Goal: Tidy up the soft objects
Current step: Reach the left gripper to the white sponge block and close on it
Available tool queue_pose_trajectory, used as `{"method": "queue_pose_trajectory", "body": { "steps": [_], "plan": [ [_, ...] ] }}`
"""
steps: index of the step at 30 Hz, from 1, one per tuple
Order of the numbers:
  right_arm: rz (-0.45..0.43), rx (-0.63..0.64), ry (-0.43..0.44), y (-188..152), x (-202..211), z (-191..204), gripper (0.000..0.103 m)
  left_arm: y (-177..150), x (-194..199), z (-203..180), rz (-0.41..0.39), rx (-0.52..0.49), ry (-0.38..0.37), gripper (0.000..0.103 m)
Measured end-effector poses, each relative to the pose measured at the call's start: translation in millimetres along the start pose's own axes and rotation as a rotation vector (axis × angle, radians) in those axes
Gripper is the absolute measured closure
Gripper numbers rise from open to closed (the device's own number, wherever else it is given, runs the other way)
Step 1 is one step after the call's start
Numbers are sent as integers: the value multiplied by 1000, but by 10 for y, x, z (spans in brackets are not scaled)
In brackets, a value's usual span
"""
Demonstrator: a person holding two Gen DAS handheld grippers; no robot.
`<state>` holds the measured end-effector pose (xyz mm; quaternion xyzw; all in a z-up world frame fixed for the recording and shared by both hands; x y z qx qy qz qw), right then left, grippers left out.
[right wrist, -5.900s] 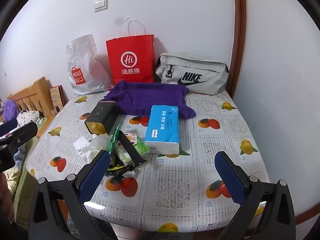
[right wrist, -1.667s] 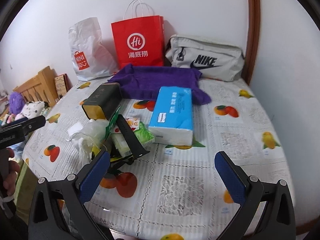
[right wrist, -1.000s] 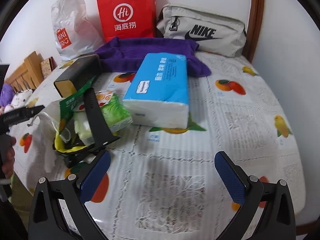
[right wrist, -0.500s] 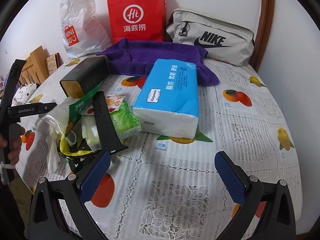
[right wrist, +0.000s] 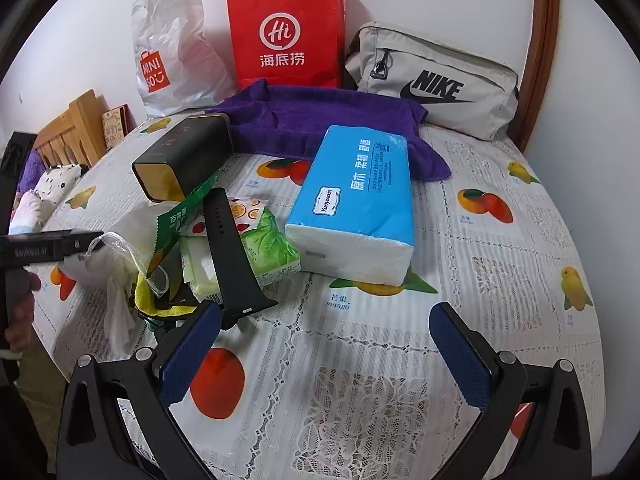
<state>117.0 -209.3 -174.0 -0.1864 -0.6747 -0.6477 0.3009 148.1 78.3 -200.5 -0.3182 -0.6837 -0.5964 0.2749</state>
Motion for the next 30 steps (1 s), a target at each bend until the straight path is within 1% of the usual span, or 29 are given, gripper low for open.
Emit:
{"method": "queue_pose_trajectory", "body": {
  "steps": [3, 5, 7, 9, 13, 15, 19, 22, 25, 26, 27, 29, 30],
  "plan": [
    [5, -1, 0, -15, 0, -8, 0, 18, 148, 83, -18, 27, -15, 3],
    [3, 3, -3, -21, 13, -11, 0, 38, 271, 158, -44, 40, -12, 3],
    [0, -2, 2, -21, 19, -7, 0, 36, 365, 181, -54, 14, 15, 3],
    [1, -6, 8, -22, 12, 7, 0, -10, 380, 138, -49, -16, 19, 3],
    [4, 16, 12, -50, 31, 66, 0, -124, 284, 52, -11, -15, -22, 3],
    [2, 26, 8, -59, 50, 82, 0, -160, 219, 3, -10, -20, -8, 3],
    [-1, 27, 15, -74, 74, 91, 0, -204, 48, -81, -15, -74, 48, 3],
    [4, 31, 11, -84, 62, 94, 0, -199, -14, -86, -36, -54, 9, 3],
    [2, 32, 9, -71, 62, 101, 0, -184, -49, -33, -66, -33, 5, 4],
    [-1, 33, 9, -60, 66, 104, 0, -179, -64, -11, -65, -30, -5, 12],
    [-3, 33, 9, -52, 67, 106, 0, -180, -68, 10, -62, -23, -22, 27],
    [-4, 34, 9, -33, 62, 114, 0, -176, -59, 44, -62, -1, -57, 36],
    [-4, 32, 9, -24, 56, 114, 0, -169, -48, 72, -64, 4, -63, 43]
  ]
}}
Point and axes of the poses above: each gripper's, at about its wrist camera, not at the fingertips, and x roughly against the way its jaws point, z to its left, y to its top, the point moved 3 cm from there along -x, roughly the way its jaws point, and after that the axes turned 9 degrees about -z, right-handed, at the moved point
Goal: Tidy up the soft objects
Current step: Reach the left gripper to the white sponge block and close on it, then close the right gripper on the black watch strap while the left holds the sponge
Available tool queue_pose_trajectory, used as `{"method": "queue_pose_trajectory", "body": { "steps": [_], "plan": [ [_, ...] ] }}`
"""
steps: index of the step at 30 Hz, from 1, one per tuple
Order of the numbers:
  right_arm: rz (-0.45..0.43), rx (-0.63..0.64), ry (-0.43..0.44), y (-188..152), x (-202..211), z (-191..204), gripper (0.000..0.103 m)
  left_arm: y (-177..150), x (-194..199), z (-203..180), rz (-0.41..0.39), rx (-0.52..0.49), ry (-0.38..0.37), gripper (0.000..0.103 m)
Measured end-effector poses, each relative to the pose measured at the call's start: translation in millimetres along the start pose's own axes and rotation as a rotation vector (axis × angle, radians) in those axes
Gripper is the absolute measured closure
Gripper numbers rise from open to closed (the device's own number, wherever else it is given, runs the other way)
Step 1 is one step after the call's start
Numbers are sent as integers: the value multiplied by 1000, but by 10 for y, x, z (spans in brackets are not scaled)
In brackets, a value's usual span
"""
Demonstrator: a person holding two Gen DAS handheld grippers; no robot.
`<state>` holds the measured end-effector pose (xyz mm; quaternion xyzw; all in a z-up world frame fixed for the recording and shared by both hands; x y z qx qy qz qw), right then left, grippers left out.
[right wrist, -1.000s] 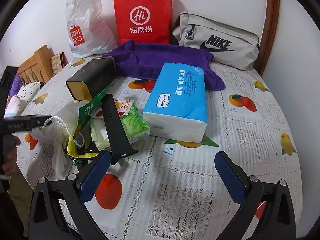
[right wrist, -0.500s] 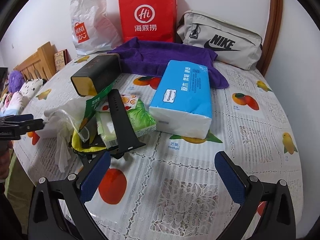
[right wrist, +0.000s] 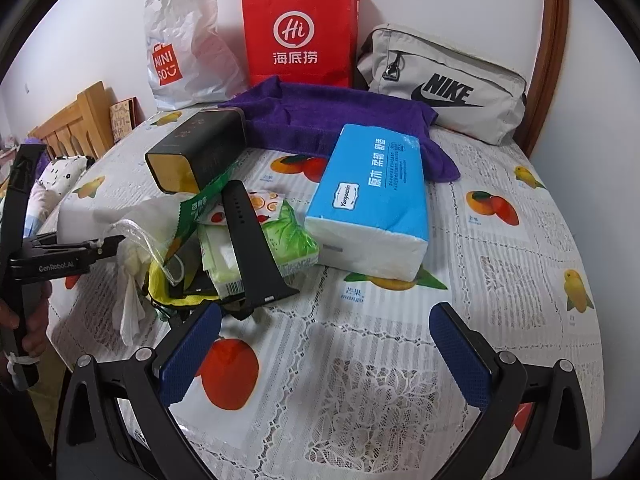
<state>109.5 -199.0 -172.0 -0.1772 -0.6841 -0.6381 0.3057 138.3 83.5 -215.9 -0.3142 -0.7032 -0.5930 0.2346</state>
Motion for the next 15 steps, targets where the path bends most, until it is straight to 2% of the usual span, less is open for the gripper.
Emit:
{"method": "queue_pose_trajectory", "body": {
  "steps": [2, 12, 15],
  "plan": [
    [0, -5, 2, 22, -12, 9, 0, -1, 0, 30, 0, -1, -8, 51],
    [-22, 22, 2, 153, -64, 121, 1, 19, 48, 116, -17, 40, -79, 52],
    [-16, 21, 16, 158, -121, 137, 8, 18, 44, 113, -13, 37, -83, 52]
  ]
}}
Point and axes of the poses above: each gripper's, at about its wrist camera, not at the fingertips, and x roughly against the way its jaws point, z to its left, y to its top, the point moved 3 cm from there along -x, roughly the way its jaws point, and after that the axes turned 9 degrees about -z, right-handed, at the moved point
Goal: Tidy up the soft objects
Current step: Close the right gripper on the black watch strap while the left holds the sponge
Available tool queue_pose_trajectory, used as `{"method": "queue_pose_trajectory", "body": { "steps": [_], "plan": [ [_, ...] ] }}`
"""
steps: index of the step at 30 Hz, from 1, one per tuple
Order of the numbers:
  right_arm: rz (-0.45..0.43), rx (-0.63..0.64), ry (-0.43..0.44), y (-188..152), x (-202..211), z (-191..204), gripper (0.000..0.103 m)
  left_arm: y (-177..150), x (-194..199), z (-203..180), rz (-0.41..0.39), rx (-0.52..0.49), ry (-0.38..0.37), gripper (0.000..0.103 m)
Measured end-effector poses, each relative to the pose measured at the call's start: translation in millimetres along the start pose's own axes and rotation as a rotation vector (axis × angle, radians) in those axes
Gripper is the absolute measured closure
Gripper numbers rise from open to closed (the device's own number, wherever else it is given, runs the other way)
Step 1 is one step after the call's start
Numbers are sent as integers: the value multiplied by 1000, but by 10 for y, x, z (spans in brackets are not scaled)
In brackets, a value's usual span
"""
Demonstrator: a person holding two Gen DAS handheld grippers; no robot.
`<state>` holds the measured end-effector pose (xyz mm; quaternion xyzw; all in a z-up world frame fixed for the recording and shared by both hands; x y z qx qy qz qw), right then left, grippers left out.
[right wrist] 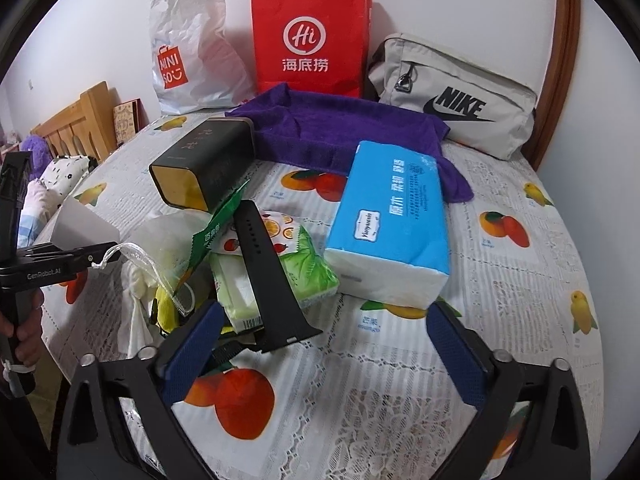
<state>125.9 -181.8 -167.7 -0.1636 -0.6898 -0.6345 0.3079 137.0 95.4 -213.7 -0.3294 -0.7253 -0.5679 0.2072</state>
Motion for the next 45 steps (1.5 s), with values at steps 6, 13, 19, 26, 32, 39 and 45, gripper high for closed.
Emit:
{"method": "queue_pose_trajectory", "body": {
  "steps": [6, 13, 19, 26, 32, 39, 45],
  "plan": [
    [19, 4, 48, 11, -167, 18, 30, -14, -30, -19, 15, -4, -10, 52],
    [27, 27, 143, 51, -130, 122, 82, -17, -41, -43, 24, -11, -4, 52],
    [44, 18, 187, 14, -1, 70, 81, -28, -36, -48, 27, -16, 0, 52],
    [62, -7, 201, 116, -185, 28, 58, -22, -38, -46, 36, -12, -5, 52],
    [137, -87, 263, 81, -420, -4, 58, -22, -45, -47, 40, -19, -4, 52],
    [102, -93, 261, 59, -273, -12, 77, -27, -53, -54, 41, -28, -2, 51],
    [71, -59, 221, 35, -100, -56, 78, -41, -38, -57, 39, -25, 2, 51]
  ]
}}
Point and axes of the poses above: each gripper's, at about its wrist camera, not at the fingertips, and x roughly against the way its jaws point, z to its left, y to its top, the point moved 3 cm from there along -x, roughly the way its jaws point, and after that the axes turned 9 degrees about -z, right-handed, at the moved point
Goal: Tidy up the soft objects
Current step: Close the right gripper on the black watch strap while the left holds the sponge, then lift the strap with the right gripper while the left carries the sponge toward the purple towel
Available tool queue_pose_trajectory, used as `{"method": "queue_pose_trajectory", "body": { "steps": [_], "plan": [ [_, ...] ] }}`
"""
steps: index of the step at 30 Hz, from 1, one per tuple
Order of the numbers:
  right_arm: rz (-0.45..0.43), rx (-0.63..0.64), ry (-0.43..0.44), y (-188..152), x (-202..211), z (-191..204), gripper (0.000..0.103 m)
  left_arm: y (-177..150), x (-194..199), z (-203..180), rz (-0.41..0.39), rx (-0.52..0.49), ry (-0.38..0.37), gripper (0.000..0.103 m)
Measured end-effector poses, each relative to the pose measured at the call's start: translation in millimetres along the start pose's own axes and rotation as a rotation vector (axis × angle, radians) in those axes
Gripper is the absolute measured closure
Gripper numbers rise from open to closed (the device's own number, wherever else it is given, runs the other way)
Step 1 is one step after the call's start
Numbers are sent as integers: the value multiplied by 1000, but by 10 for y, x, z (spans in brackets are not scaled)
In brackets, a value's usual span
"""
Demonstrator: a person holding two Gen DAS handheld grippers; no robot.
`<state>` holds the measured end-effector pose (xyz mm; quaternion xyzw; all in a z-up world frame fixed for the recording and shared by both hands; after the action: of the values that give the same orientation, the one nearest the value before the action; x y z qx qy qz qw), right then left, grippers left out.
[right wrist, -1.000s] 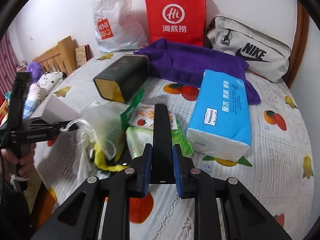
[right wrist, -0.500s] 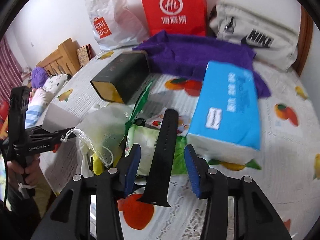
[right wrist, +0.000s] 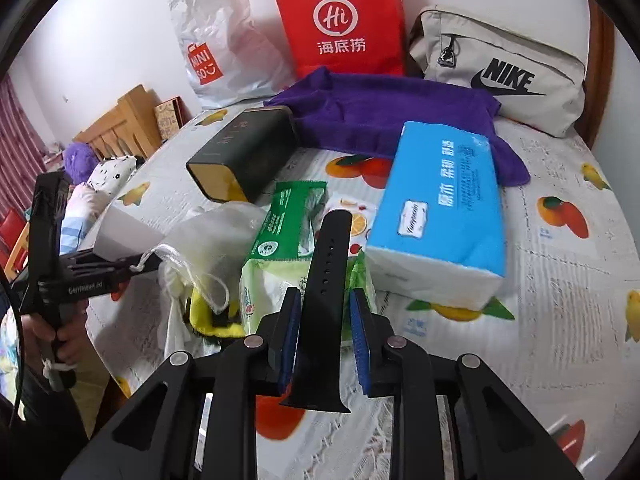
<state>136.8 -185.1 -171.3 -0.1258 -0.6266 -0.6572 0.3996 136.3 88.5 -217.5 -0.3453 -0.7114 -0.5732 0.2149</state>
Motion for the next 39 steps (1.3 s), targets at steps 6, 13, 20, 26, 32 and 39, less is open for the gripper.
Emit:
{"method": "queue_pose_trajectory", "body": {
  "steps": [6, 13, 20, 26, 32, 39],
  "plan": [
    [5, -3, -35, -161, 170, -69, 80, -18, 16, -5, 0, -7, 15, 51],
    [16, -60, -10, -261, 118, -180, 79, -44, 24, -46, 5, -22, 31, 51],
    [44, -61, 29, -223, -86, -124, 82, -52, 34, -57, 12, -26, 37, 51],
    [-22, -101, 71, -163, 79, -142, 83, -52, 34, -44, 6, -17, 29, 51],
    [-51, -72, -9, -129, 353, -205, 83, -57, 68, -17, 2, -16, 36, 51],
    [20, -47, -160, -396, 406, -456, 83, -41, 105, 62, -5, -23, 76, 51]
  ]
}}
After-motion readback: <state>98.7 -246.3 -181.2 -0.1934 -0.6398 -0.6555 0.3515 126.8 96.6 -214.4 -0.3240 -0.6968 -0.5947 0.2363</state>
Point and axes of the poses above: each gripper's, at about its wrist camera, not at the fingertips, and x roughly against the way its jaws point, z to its left, y to its top, the point moved 3 cm from there along -x, roughly the way its jaws point, and after that the axes turned 9 degrees about -z, right-handed, at the moved point
